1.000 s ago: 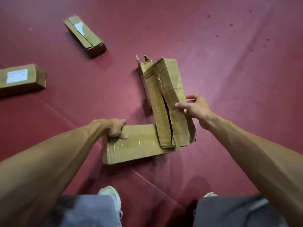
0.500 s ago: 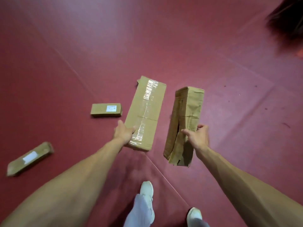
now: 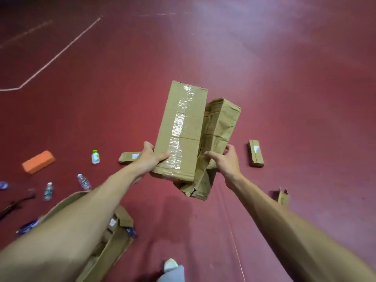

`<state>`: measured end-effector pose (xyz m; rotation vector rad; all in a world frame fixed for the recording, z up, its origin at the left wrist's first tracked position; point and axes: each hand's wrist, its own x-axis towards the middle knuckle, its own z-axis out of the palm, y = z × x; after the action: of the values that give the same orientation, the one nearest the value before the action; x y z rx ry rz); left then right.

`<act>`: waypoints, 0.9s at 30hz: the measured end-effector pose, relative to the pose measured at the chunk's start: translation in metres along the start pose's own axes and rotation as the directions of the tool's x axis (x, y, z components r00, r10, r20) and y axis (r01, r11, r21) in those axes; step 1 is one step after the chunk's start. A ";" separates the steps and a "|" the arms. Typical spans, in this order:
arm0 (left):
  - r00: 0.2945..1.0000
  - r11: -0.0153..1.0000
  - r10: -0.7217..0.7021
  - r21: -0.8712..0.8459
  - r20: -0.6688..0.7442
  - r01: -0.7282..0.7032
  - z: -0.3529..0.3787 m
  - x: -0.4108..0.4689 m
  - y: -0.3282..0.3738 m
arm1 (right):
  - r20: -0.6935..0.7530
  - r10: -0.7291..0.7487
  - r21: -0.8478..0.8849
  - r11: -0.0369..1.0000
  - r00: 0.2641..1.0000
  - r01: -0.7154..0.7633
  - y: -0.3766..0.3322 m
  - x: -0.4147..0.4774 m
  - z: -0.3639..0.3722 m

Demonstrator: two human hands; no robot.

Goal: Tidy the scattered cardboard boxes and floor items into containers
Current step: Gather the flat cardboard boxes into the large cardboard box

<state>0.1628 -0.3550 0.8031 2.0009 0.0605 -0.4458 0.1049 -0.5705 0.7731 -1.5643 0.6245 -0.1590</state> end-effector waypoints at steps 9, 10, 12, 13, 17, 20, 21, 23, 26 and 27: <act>0.959 0.911 -0.273 -0.339 -0.072 0.234 -0.234 -0.066 -0.132 | 0.355 -0.036 -0.178 0.978 0.934 0.105 -0.009 -0.091 0.254; 0.951 0.891 -0.297 -0.385 -0.086 0.243 -0.265 -0.072 -0.156 | 0.388 -0.032 -0.200 0.973 0.921 0.118 -0.007 -0.102 0.291; 0.921 0.846 -0.369 -0.454 -0.122 0.279 -0.330 -0.086 -0.208 | 0.475 -0.004 -0.246 0.960 0.880 0.137 -0.003 -0.125 0.368; 0.902 0.822 -0.407 -0.486 -0.142 0.295 -0.360 -0.096 -0.236 | 0.523 0.014 -0.265 0.953 0.852 0.147 -0.001 -0.136 0.406; 0.854 0.753 -0.494 -0.570 -0.163 0.327 -0.437 -0.124 -0.308 | 0.617 0.077 -0.364 0.910 0.783 0.197 0.020 -0.168 0.517; 0.809 0.733 -0.538 -0.605 -0.237 0.310 -0.462 -0.130 -0.340 | 0.635 0.117 -0.448 0.861 0.763 0.240 0.026 -0.183 0.564; 0.786 0.725 -0.557 -0.618 -0.268 0.303 -0.467 -0.130 -0.349 | 0.642 0.135 -0.472 0.845 0.755 0.250 0.028 -0.183 0.576; 0.753 0.714 -0.582 -0.637 -0.308 0.291 -0.473 -0.126 -0.365 | 0.659 0.167 -0.506 0.820 0.734 0.268 0.035 -0.175 0.595; 0.727 0.717 -0.599 -0.629 -0.337 0.300 -0.482 -0.107 -0.381 | 0.665 0.227 -0.556 0.787 0.711 0.268 0.047 -0.149 0.615; 0.717 0.704 -0.617 -0.636 -0.326 0.317 -0.483 -0.096 -0.385 | 0.664 0.246 -0.572 0.775 0.706 0.269 0.051 -0.139 0.621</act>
<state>0.1199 0.2595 0.6957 1.4507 0.9909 -0.1612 0.2622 0.0434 0.6928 -2.1001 0.0067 0.7264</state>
